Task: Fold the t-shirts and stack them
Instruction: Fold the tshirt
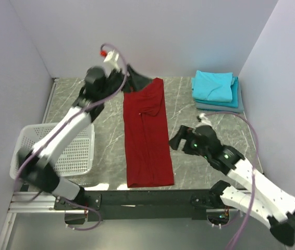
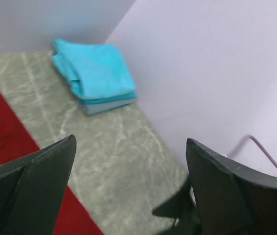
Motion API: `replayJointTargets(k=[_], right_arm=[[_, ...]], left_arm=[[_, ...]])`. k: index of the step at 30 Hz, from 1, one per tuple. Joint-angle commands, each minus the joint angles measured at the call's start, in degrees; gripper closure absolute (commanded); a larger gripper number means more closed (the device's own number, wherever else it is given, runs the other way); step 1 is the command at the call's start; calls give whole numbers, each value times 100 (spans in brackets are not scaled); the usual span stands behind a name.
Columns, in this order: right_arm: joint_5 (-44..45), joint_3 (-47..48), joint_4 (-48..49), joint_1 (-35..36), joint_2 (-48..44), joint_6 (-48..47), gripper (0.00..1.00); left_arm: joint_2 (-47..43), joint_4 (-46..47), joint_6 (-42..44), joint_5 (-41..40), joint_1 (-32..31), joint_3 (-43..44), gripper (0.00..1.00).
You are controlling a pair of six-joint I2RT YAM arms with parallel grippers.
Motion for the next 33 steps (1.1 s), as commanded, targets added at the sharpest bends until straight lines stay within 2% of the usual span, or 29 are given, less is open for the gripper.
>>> replayJointTargets(k=[1, 4, 6, 8, 12, 15, 18, 21, 28, 31, 33], right_arm=[[186, -437, 305, -195, -761, 124, 0], [213, -824, 411, -204, -1490, 299, 0], [169, -1096, 359, -204, -1676, 475, 0], [-15, -1333, 254, -204, -1843, 694, 0], [-663, -1607, 332, -213, -1800, 564, 0], [-1165, -1730, 543, -204, -1546, 308, 0], [-1456, -1765, 596, -204, -1098, 238, 0], [-1712, -1897, 754, -178, -606, 290, 0], [-1800, -2091, 1052, 261, 63, 563, 0], [-1651, -2152, 1088, 454, 151, 756, 1], [-1554, -2240, 1071, 472, 160, 879, 2]], left_arm=[[-1089, 129, -121, -703, -488, -1909, 1], [-2110, -291, -541, -1370, -884, -3036, 1], [-2697, -869, -937, -1679, -1156, -3487, 1], [-3016, -1354, -1167, -1706, -1306, -4050, 0], [-3928, -2452, -1816, -1663, -1788, -5086, 1], [-4299, -2692, -2282, -1514, -2148, -5649, 1], [-4441, -2789, -2564, -1531, -2404, -6001, 1], [-4389, -2491, -2670, -1452, -2510, -6248, 1], [-3581, -2051, -2530, -1495, -2546, -6275, 6], [-3343, -1928, -2530, -1644, -2546, -6363, 19], [-3246, -1971, -2521, -1689, -2546, -6355, 39]])
